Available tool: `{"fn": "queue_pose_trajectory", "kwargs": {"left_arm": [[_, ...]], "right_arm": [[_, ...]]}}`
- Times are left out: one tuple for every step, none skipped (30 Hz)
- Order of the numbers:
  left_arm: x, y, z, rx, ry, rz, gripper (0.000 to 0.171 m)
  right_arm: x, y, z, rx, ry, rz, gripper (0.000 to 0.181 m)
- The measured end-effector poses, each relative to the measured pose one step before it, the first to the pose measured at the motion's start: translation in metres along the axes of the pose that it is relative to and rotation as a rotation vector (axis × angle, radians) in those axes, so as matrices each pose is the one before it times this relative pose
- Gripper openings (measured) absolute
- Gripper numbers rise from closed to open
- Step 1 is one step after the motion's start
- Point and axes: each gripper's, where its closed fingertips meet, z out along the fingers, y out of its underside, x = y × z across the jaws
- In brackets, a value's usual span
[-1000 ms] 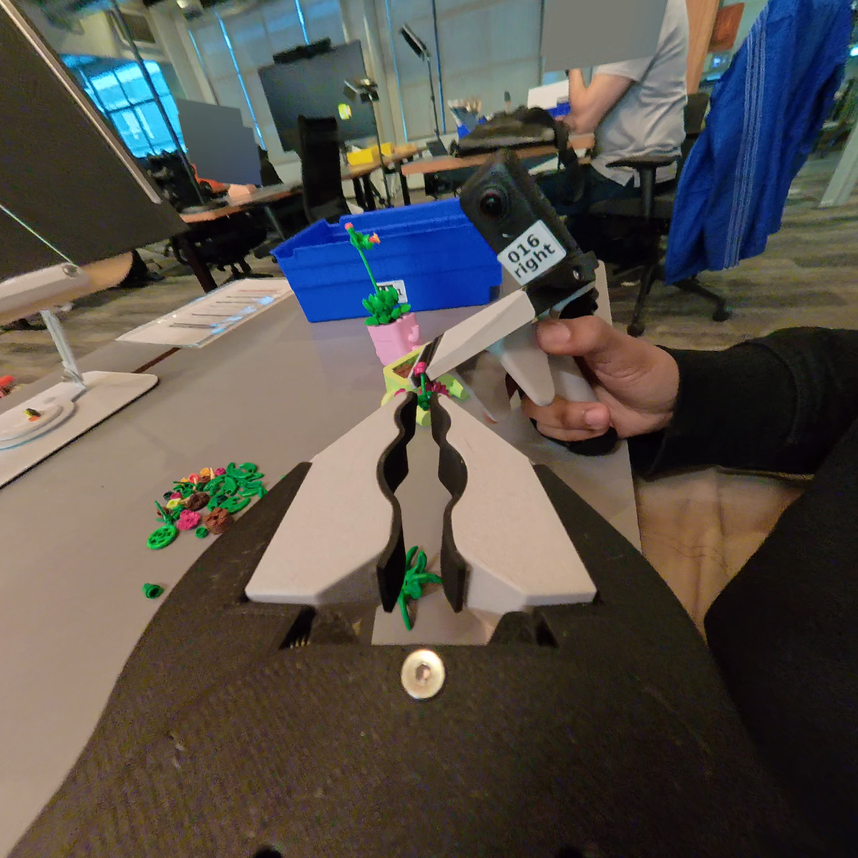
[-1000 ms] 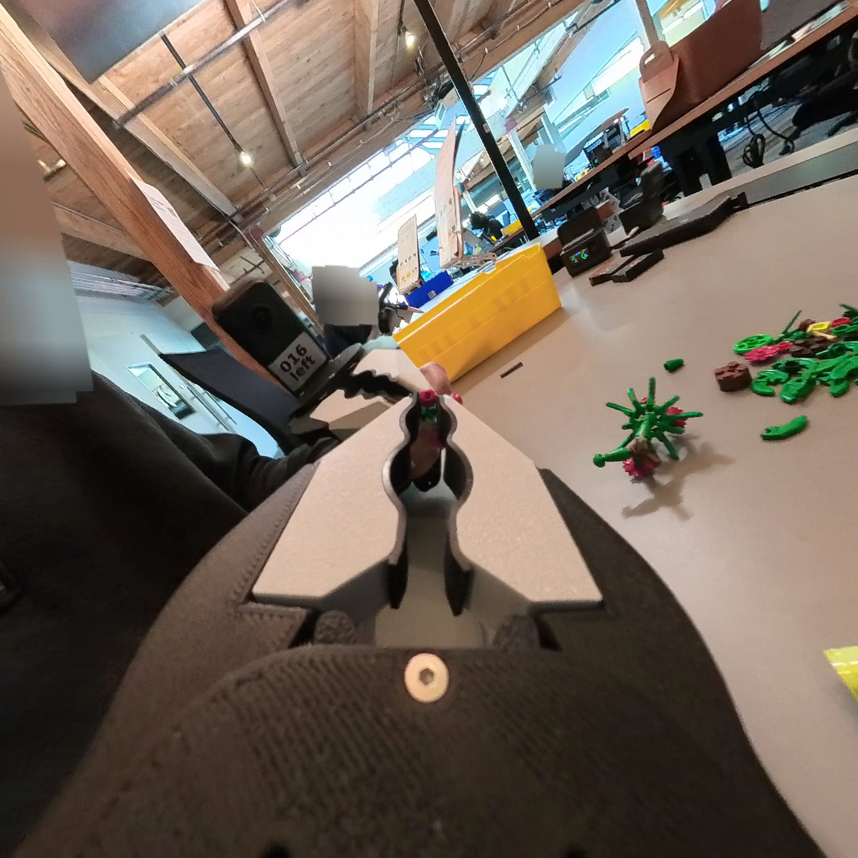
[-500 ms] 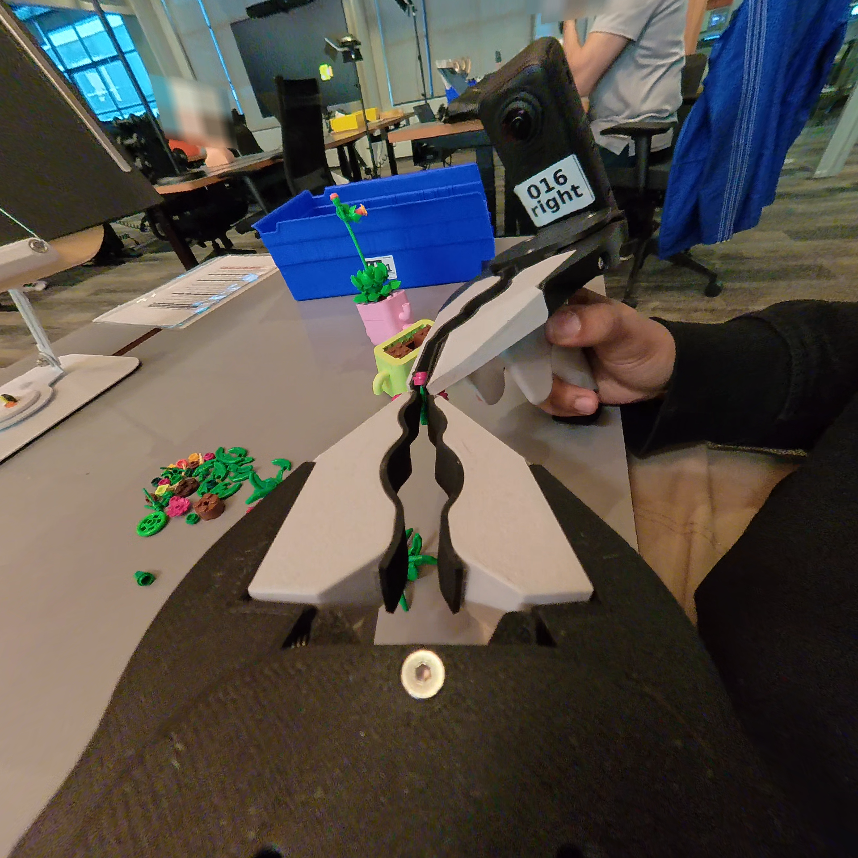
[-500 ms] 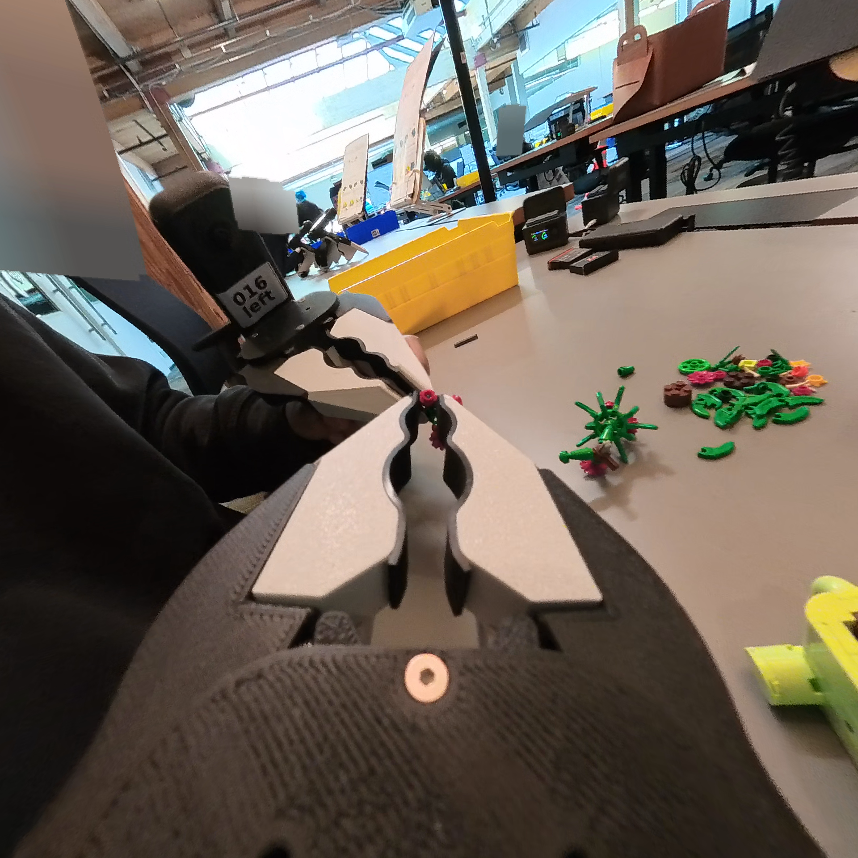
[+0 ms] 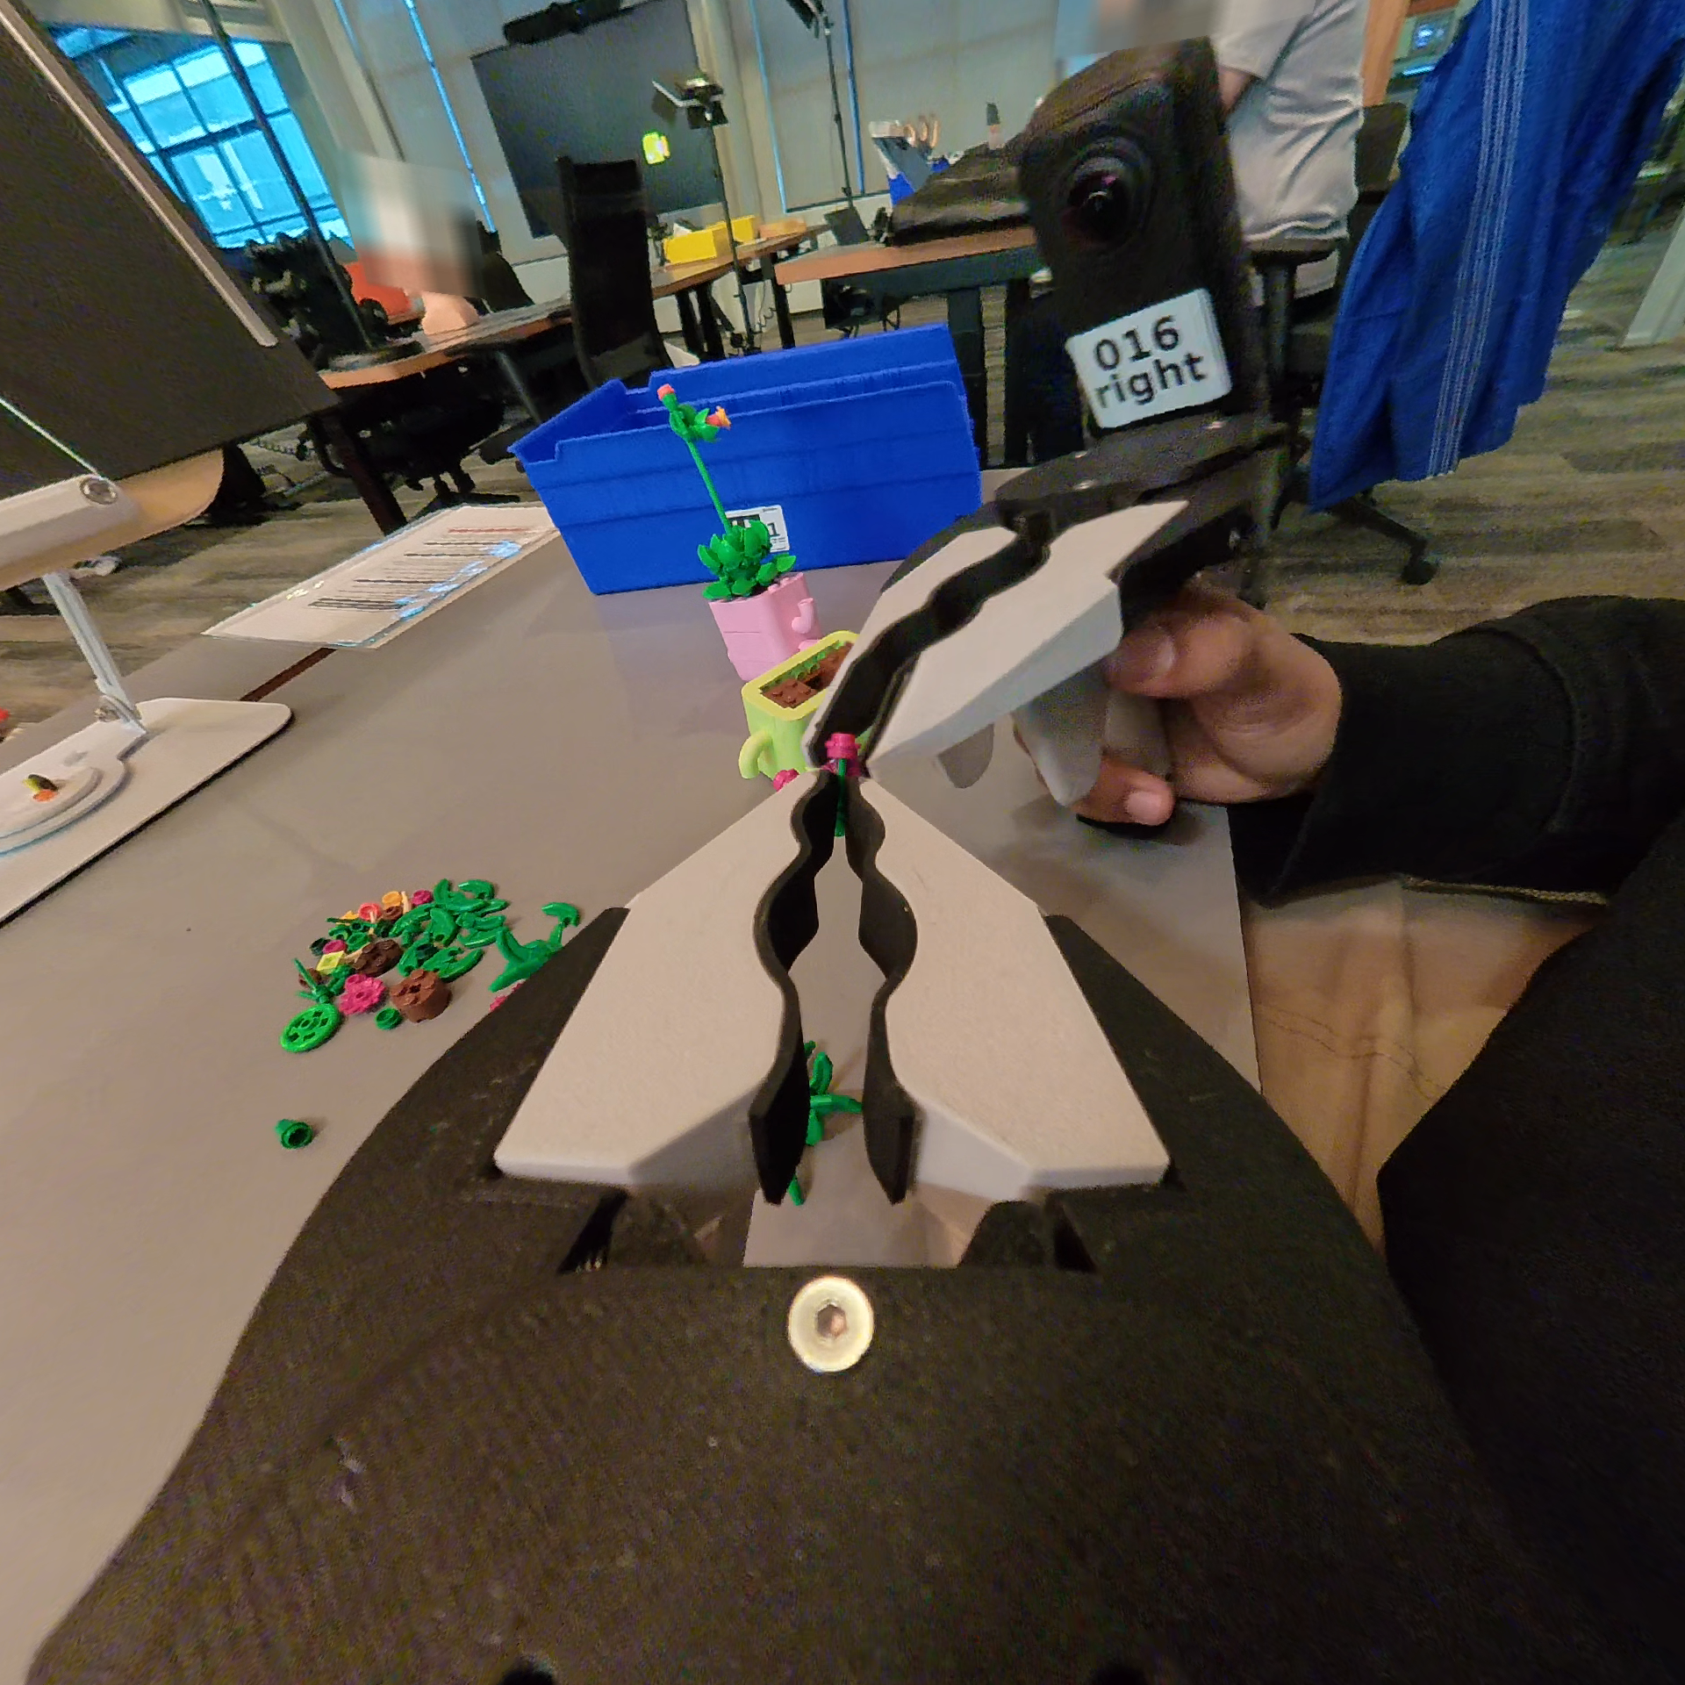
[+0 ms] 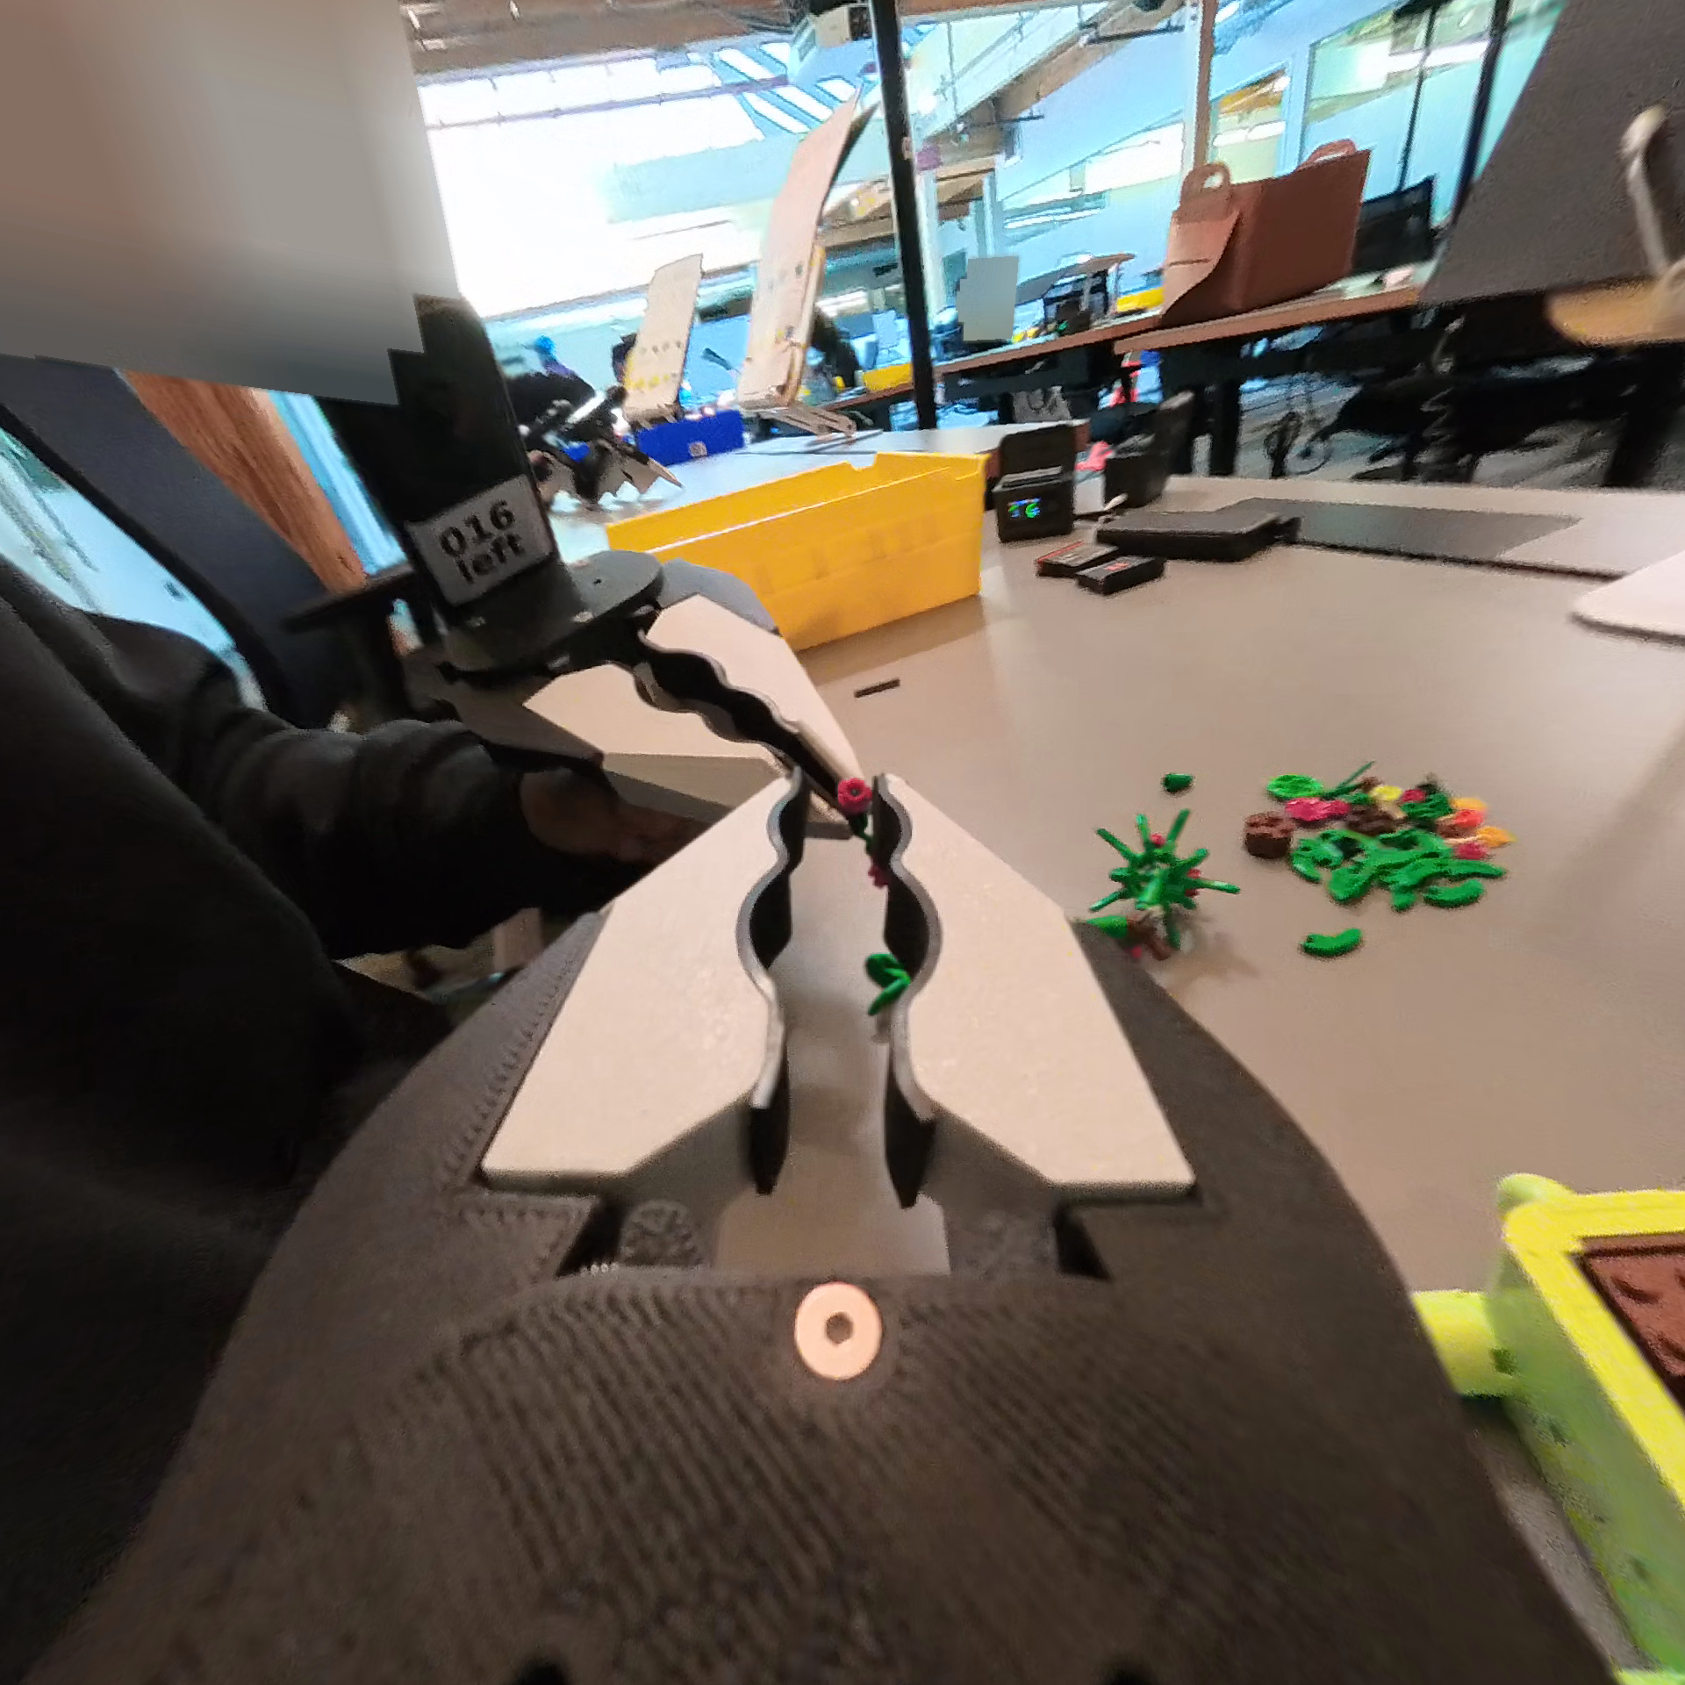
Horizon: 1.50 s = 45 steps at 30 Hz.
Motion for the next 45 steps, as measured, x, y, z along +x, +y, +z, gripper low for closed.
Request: {"fn": "queue_pose_trajectory", "kwargs": {"left_arm": [[-0.00073, 0.00046, -0.00019, -0.00115, -0.0048, 0.0033, 0.000], [0.00065, -0.00066, -0.00021, 0.00569, 0.0051, -0.0026, 0.000], [0.00067, -0.00049, 0.00021, 0.00162, 0.0077, -0.0100, 0.000], [0.00004, 0.00026, 0.00022, -0.00451, 0.0068, -0.0105, 0.000], [-0.00019, -0.00094, -0.00044, 0.00195, 0.0080, -0.0117, 0.000], [0.00014, -0.00197, -0.00046, 0.00665, 0.0086, -0.0177, 0.000], [0.00002, -0.00174, -0.00002, 0.00558, 0.0067, -0.0198, 0.000], [-0.00027, -0.00179, -0.00015, 0.00620, 0.0026, -0.0136, 0.000], [-0.00031, -0.00132, -0.00043, 0.00562, 0.0016, -0.0065, 0.000], [-0.00029, -0.00149, -0.00081, 0.00566, 0.0022, -0.0049, 0.000], [-0.00007, -0.00188, -0.00104, 0.00631, 0.0013, -0.0011, 0.000], [-0.00042, -0.00143, -0.00084, 0.00042, -0.0070, 0.0099, 0.000], [-0.00058, -0.00147, -0.00076, 0.00022, -0.0102, 0.0136, 0.000], [-0.00023, -0.00201, -0.00075, 0.00431, -0.0038, -0.0005, 0.000], [-0.00056, -0.00194, -0.00088, 0.00481, -0.0009, -0.0143, 0.000], [-0.00103, -0.00118, -0.00101, 0.00446, -0.0019, -0.0141, 0.000], [-0.00108, -0.00075, -0.00141, 0.00510, -0.0022, -0.0108, 0.000], [-0.00089, -0.00066, -0.00145, 0.00272, -0.0017, -0.0127, 0.000], [-0.00063, -0.00109, -0.00156, 0.00276, -0.0010, -0.0141, 0.000], [-0.00043, -0.00057, -0.00162, -0.00053, -0.0023, -0.0081, 0.000], [-0.00254, 0.01434, -0.00030, -0.07690, -0.0149, 0.0303, 0.000], [-0.00628, 0.01644, 0.00019, -0.05591, -0.0447, 0.0543, 0.000], [-0.00208, 0.00322, -0.00150, 0.02448, -0.0086, -0.0247, 0.000], [0.00015, -0.00855, -0.00319, 0.05757, 0.0243, -0.0972, 0.000], [0.00009, -0.01000, -0.00299, 0.03926, 0.0121, -0.0602, 0.000], [-0.00238, -0.00555, -0.00254, 0.01070, -0.0194, 0.0032, 0.000], [-0.00394, -0.00045, -0.00178, -0.00993, -0.0290, 0.0255, 0.000], [-0.00428, 0.00270, -0.00177, -0.01384, -0.0253, 0.0183, 0.000], [-0.00416, 0.00311, -0.00216, -0.00283, -0.0193, 0.0002, 0.000], [-0.00344, 0.00269, -0.00259, 0.00282, -0.0097, -0.0170, 0.000], [-0.00356, 0.00167, -0.00290, 0.00479, -0.0078, -0.0207, 0.000], [-0.00494, 0.00063, -0.00300, 0.00632, -0.0172, -0.0122, 0.000], [-0.00557, -0.00011, -0.00296, 0.00639, -0.0198, -0.0010, 0.000], [-0.00567, 0.00021, -0.00284, 0.00226, -0.0196, 0.0037, 0.000], [-0.00552, 0.00032, -0.00271, 0.00204, -0.0165, 0.0030, 0.000], [-0.00505, -0.00001, -0.00280, 0.00611, -0.0132, -0.0011, 0.000], [-0.00484, -0.00004, -0.00236, 0.00867, -0.0104, -0.0072, 0.000], [-0.00437, 0.00028, -0.00214, 0.00772, -0.0067, -0.0138, 0.000], [-0.00394, 0.00055, -0.00169, 0.00770, -0.0043, -0.0172, 0.000], [-0.00360, 0.00067, -0.00165, 0.00839, -0.0026, -0.0180, 0.000], [-0.00326, 0.00092, -0.00130, 0.00806, -0.0013, -0.0173, 0.000], [-0.00304, 0.00108, -0.00116, 0.00645, -0.0010, -0.0158, 0.000], [-0.00184, -0.00138, -0.00147, 0.01201, 0.0053, -0.0215, 0.000], [-0.00206, -0.00142, -0.00135, 0.01209, 0.0017, -0.0184, 0.000], [-0.00187, -0.00120, -0.00119, 0.01005, 0.0020, -0.0179, 0.000]], "right_arm": [[0.00066, 0.00002, 0.00035, -0.0007, 0.0248, -0.0357, 0.007], [0.00125, -0.00077, -0.00051, 0.0056, 0.0228, -0.0262, 0.005], [0.00059, -0.00063, -0.00046, 0.0035, 0.0084, -0.0075, 0.005], [-0.00015, -0.00040, -0.00009, 0.0014, -0.0064, 0.0177, 0.005], [-0.00034, -0.00107, -0.00007, 0.0063, -0.0174, 0.0392, 0.005], [-0.00046, -0.00197, -0.00018, 0.0139, -0.0220, 0.0467, 0.005], [-0.00033, -0.00225, -0.00031, 0.0180, -0.0157, 0.0376, 0.005], [-0.00028, -0.00200, -0.00007, 0.0179, -0.0050, 0.0210, 0.004], [-0.00046, -0.00174, 0.00042, 0.0128, 0.0031, 0.0091, 0.004], [-0.00075, -0.00171, 0.00063, 0.0090, 0.0057, 0.0047, 0.004], [-0.00094, -0.00188, 0.00073, 0.0096, 0.0032, 0.0068, 0.004], [-0.00066, -0.00172, 0.00078, 0.0093, -0.0004, 0.0177, 0.004], [-0.00053, -0.00168, 0.00080, 0.0104, -0.0077, 0.0332, 0.004], [-0.00068, -0.00200, 0.00060, 0.0152, -0.0155, 0.0422, 0.003], [-0.00055, -0.00205, 0.00076, 0.0187, -0.0146, 0.0400, 0.003], [-0.00041, -0.00149, 0.00129, 0.0166, -0.0102, 0.0353, 0.003], [-0.00030, -0.00087, 0.00165, 0.0118, -0.0060, 0.0276, 0.003], [-0.00032, -0.00056, 0.00173, 0.0078, -0.0028, 0.0183, 0.003], [-0.00050, -0.00063, 0.00166, 0.0058, -0.0043, 0.0153, 0.003], [-0.00174, -0.00527, 0.00040, 0.0324, -0.0127, 0.0188, 0.004], [-0.00209, -0.02082, -0.00686, 0.1144, -0.0216, 0.0460, 0.004], [-0.00041, -0.02840, -0.01136, 0.1160, -0.0201, 0.0639, 0.003], [0.00238, -0.01889, -0.00800, 0.0340, 0.0133, 0.0126, 0.004], [0.00659, -0.00500, -0.00331, -0.0380, 0.0650, -0.0753, 0.004], [0.00874, 0.00565, 0.00099, -0.0821, 0.0898, -0.1154, 0.004], [0.00486, 0.00823, 0.00516, -0.0774, 0.0700, -0.0952, 0.004], [0.00004, 0.00664, 0.00852, -0.0557, 0.0365, -0.0579, 0.004], [-0.00032, 0.00632, 0.01102, -0.0527, 0.0248, -0.0378, 0.004], [0.00259, 0.00725, 0.01310, -0.0599, 0.0351, -0.0416, 0.004], [0.00593, 0.00719, 0.01439, -0.0614, 0.0520, -0.0456, 0.005], [0.00860, 0.00784, 0.01540, -0.0685, 0.0686, -0.0381, 0.005], [0.01041, 0.00956, 0.01618, -0.0866, 0.0819, -0.0313, 0.005], [0.01171, 0.01037, 0.01572, -0.0983, 0.0928, -0.0318, 0.005], [0.01122, 0.00873, 0.01503, -0.0886, 0.0909, -0.0411, 0.005], [0.00989, 0.00548, 0.01396, -0.0657, 0.0794, -0.0434, 0.005], [0.00924, 0.00300, 0.01290, -0.0465, 0.0682, -0.0287, 0.005], [0.00638, 0.00270, 0.01173, -0.0410, 0.0425, -0.0097, 0.005], [0.00346, 0.00361, 0.01069, -0.0451, 0.0141, 0.0103, 0.005], [0.00239, 0.00327, 0.00925, -0.0411, -0.0006, 0.0262, 0.004], [0.00199, 0.00222, 0.00764, -0.0303, -0.0089, 0.0258, 0.005], [0.00291, 0.00046, 0.00586, -0.0157, -0.0045, 0.0183, 0.005], [0.00360, -0.00112, 0.00428, -0.0025, 0.0018, 0.0151, 0.005], [0.00267, -0.00129, 0.00343, -0.0015, -0.0038, 0.0154, 0.005], [0.00084, -0.00092, 0.00288, -0.0048, -0.0145, 0.0188, 0.005], [-0.00030, -0.00066, 0.00264, -0.0059, -0.0208, 0.0212, 0.005]]}}
